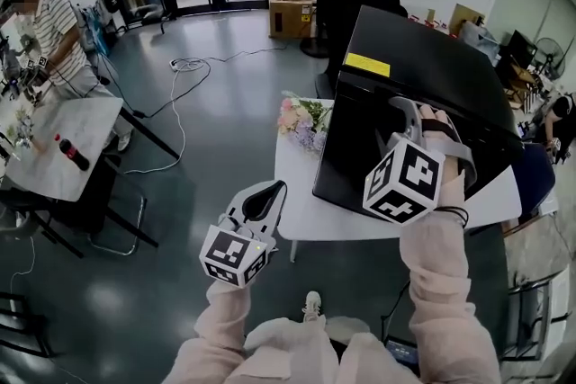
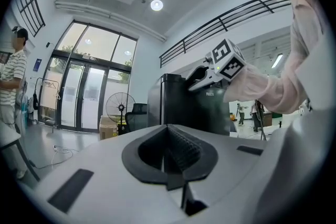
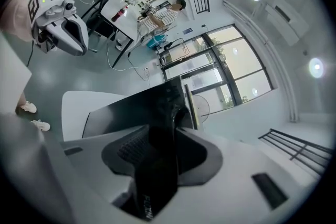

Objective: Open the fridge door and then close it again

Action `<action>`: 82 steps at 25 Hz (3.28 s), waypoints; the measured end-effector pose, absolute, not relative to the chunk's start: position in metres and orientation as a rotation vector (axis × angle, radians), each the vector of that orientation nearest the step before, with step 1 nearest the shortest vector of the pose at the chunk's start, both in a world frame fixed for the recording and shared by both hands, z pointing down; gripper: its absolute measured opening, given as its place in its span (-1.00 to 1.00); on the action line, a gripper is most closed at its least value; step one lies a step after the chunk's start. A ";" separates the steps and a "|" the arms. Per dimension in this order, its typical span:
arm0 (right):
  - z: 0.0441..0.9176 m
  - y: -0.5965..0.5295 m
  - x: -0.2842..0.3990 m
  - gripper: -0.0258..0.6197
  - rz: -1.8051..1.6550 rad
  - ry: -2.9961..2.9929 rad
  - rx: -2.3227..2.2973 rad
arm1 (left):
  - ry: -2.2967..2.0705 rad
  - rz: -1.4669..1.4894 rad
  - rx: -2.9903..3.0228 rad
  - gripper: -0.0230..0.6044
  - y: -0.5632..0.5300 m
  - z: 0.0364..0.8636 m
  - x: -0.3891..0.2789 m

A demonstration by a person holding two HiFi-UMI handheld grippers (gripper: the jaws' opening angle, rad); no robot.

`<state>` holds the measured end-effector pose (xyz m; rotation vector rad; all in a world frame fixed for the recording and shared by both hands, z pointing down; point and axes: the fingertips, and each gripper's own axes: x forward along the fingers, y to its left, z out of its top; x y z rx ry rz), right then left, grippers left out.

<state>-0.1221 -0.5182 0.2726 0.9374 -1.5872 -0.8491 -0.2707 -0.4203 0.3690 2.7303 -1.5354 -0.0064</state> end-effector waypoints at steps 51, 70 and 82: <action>0.286 -0.273 -0.070 -0.32 -1.082 -1.578 0.811 | -1.362 -0.121 2.754 -0.89 -0.266 0.391 -0.225; 0.291 -0.179 0.043 -0.22 -1.204 -1.593 0.699 | -1.466 -0.057 2.718 -0.89 -0.152 0.390 -0.102; 0.298 -0.138 0.125 -0.17 -1.199 -1.512 0.669 | -1.371 -0.043 2.784 -0.89 -0.093 0.396 -0.026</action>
